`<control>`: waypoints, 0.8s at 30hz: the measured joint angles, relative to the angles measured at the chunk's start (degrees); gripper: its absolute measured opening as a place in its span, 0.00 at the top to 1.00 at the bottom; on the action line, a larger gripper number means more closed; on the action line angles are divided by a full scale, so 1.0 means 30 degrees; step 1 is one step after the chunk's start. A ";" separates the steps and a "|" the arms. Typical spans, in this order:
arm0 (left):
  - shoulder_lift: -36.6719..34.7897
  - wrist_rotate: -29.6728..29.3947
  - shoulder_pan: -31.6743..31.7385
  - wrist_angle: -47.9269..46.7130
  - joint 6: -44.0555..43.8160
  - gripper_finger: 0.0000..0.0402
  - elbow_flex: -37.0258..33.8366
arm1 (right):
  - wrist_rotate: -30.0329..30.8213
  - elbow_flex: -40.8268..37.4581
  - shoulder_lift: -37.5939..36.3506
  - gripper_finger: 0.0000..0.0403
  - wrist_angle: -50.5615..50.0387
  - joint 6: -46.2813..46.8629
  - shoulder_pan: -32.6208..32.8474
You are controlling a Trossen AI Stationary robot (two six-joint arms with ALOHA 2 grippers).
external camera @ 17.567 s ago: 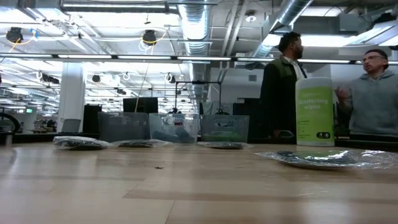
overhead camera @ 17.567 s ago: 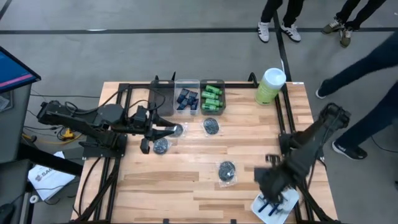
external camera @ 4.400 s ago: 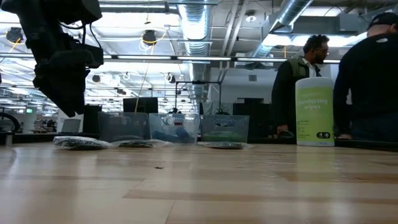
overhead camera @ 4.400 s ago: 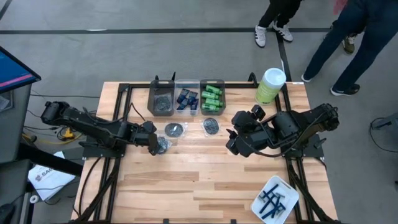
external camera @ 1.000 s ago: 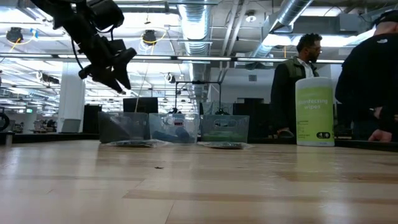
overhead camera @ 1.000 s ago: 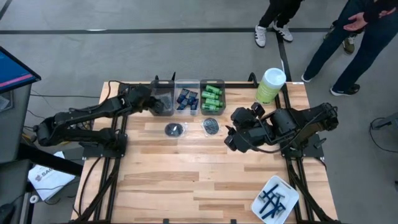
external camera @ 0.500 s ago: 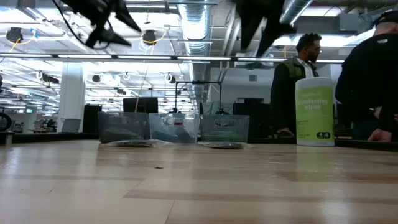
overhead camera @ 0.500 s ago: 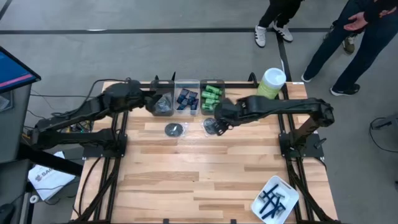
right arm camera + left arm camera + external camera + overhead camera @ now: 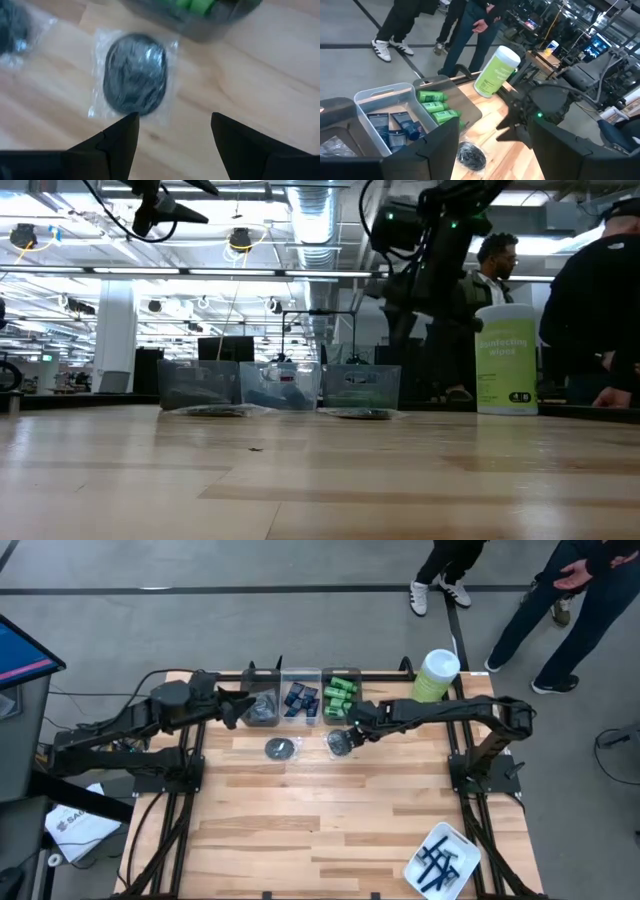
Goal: Pick & Place Travel size toiletries
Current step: Put the black hairbrush into the left black bin
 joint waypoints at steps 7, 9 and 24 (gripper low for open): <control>0.0302 -0.0109 -0.0008 0.0183 0.0000 0.43 -0.0013 | -0.0063 0.0065 0.1597 0.40 0.2039 -0.0628 -0.0356; 0.0325 -0.0109 -0.0008 0.0174 0.0000 0.43 -0.0021 | -0.0053 0.0191 0.2453 0.40 0.1455 -0.0647 -0.0213; 0.0364 -0.0095 -0.0067 0.0530 0.0000 0.43 -0.0021 | -0.1192 0.3227 0.6920 0.49 0.0224 -0.1294 0.0434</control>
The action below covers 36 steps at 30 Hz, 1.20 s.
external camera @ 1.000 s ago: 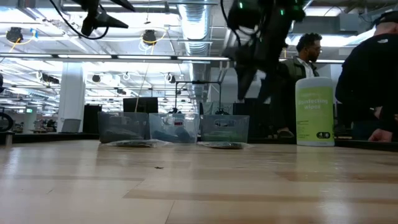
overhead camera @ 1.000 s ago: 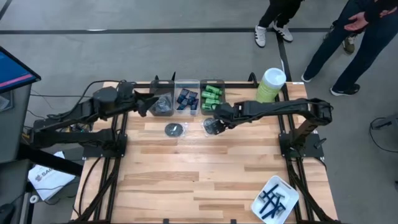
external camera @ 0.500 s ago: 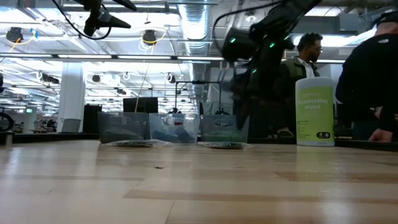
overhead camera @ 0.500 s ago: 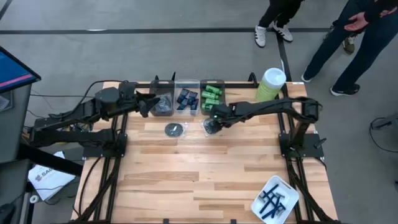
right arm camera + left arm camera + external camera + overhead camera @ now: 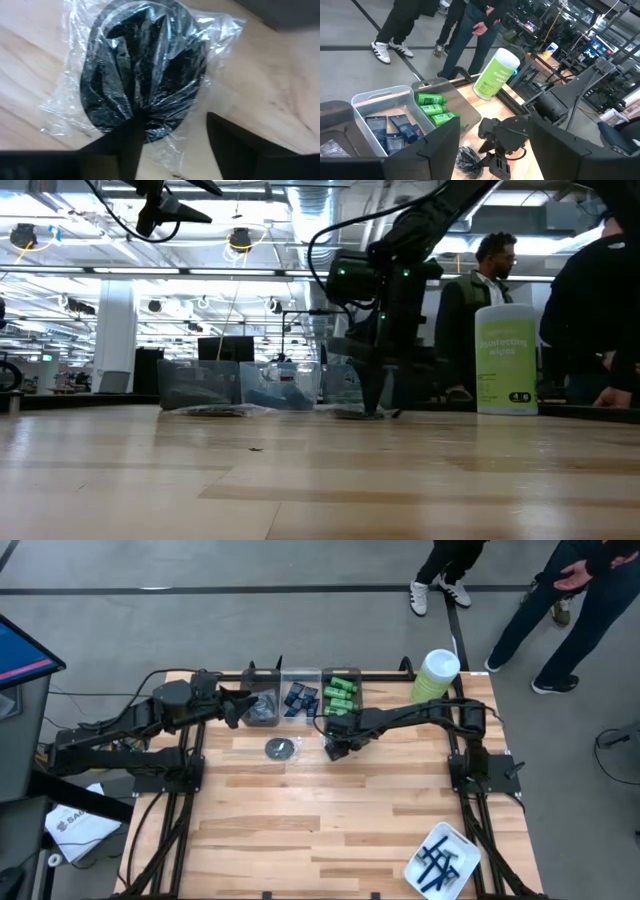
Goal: Pick & Place Travel size toiletries
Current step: Put the black hairbrush into the left black bin
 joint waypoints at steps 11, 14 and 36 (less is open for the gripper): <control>0.0000 0.0007 0.0000 0.0008 0.0044 0.45 0.0000 | -0.0645 0.0269 -0.0189 0.94 -0.0317 -0.0543 0.0119; 0.0000 0.0031 0.0000 0.0008 0.0051 0.46 0.0000 | -0.0911 0.0745 -0.0247 0.99 -0.1145 -0.1185 0.0186; 0.3569 0.7315 -0.0411 0.5579 -0.4502 0.28 -0.3414 | 0.1474 0.4651 -0.5472 1.00 -0.2409 -0.1390 0.2857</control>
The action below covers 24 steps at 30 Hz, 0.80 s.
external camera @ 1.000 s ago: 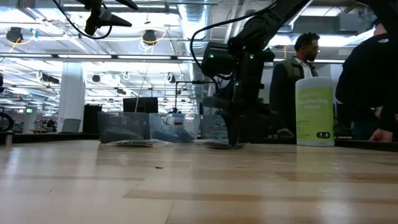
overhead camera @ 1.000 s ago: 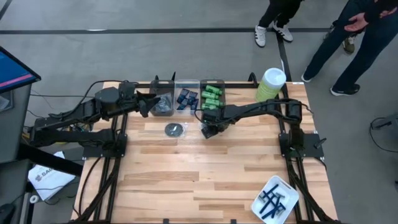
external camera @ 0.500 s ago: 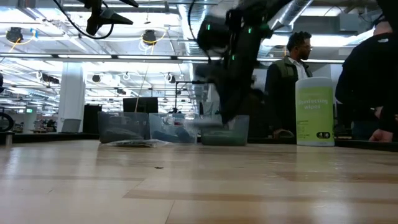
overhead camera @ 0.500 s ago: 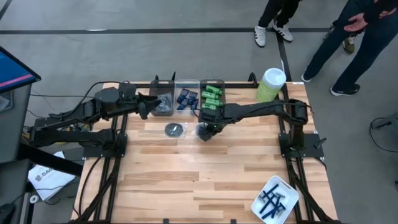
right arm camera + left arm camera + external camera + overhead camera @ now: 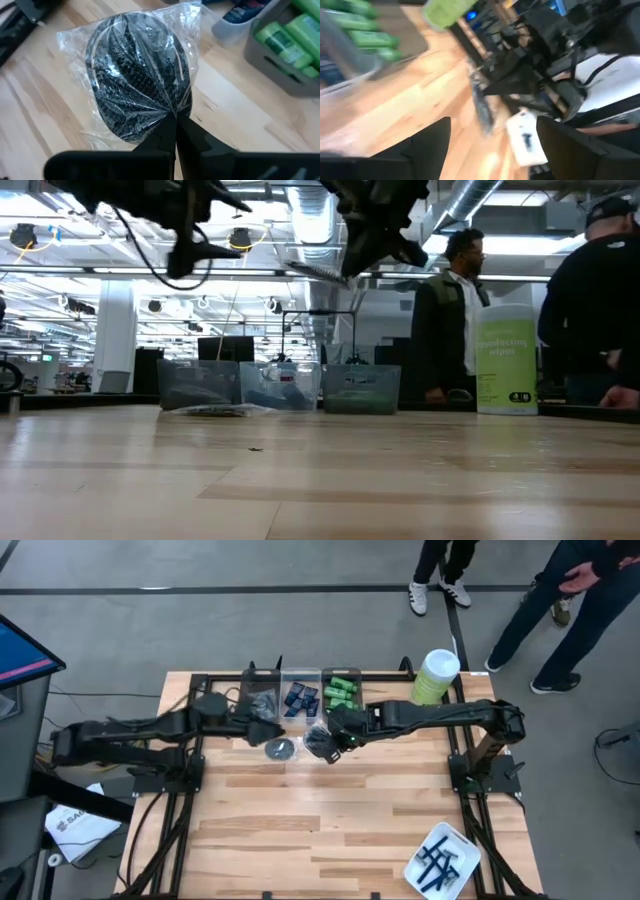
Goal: Pick & Place Travel size toiletries
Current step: Put the black hairbrush into the left black bin
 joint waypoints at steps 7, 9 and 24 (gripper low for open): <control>0.3160 0.0148 -0.0861 0.3812 -0.1440 0.26 -0.0480 | 0.0264 0.0343 0.0038 1.00 -0.0312 -0.0104 0.0264; 0.3995 0.0157 -0.1133 0.4121 -0.1677 0.26 -0.0491 | 0.0260 0.0343 0.0038 1.00 -0.0285 -0.0104 0.0397; 0.7614 -0.0150 -0.2430 0.8237 -0.3505 0.26 -0.0476 | 0.0255 0.0343 0.0038 1.00 -0.0268 -0.0176 0.0529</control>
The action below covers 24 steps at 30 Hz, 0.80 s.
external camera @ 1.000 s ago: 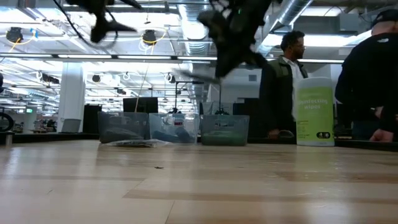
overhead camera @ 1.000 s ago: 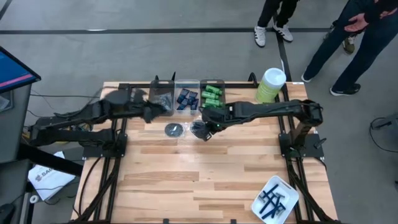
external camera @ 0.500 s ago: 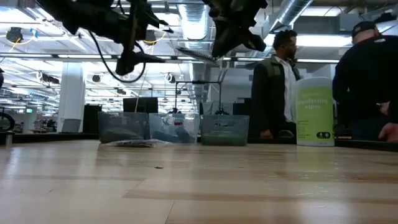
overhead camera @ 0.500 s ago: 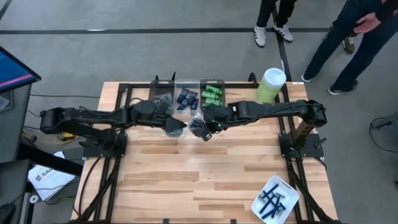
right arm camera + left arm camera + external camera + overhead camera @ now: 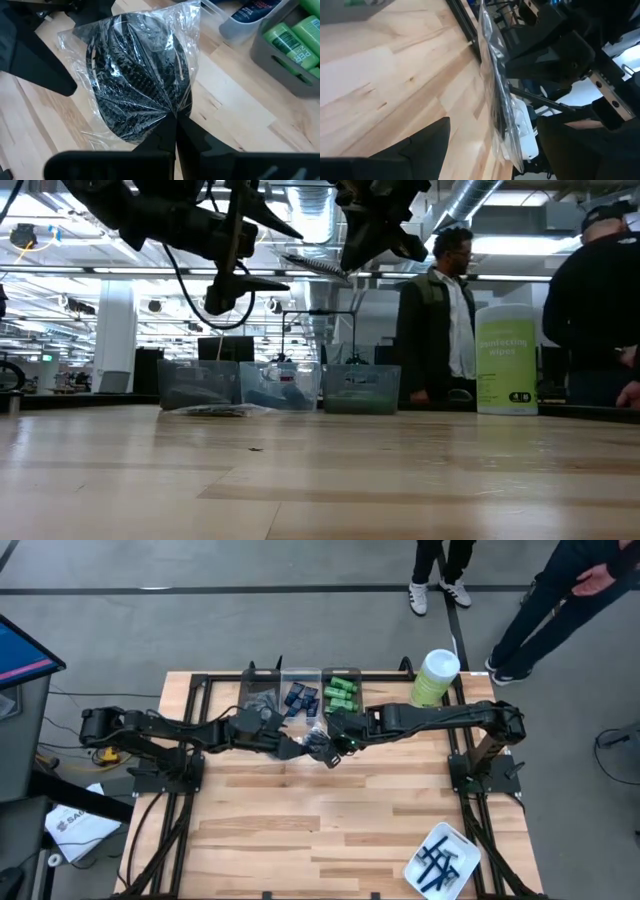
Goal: Pick & Place Travel size toiletries
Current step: Put the black hairbrush into the left black bin
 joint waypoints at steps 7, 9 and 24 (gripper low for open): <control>0.0000 -0.1275 0.0010 0.0365 0.0001 0.36 0.0000 | 0.0000 0.0000 0.0000 1.00 0.0007 -0.0244 0.0095; 0.0000 -0.1336 0.0015 0.0378 0.0007 0.43 0.0000 | -0.0005 0.0000 0.0000 1.00 0.0015 -0.0294 0.0095; -0.0015 -0.1192 0.0022 0.0378 0.0352 0.95 0.0000 | -0.0029 0.0000 0.0000 0.96 0.1330 -0.2491 0.0159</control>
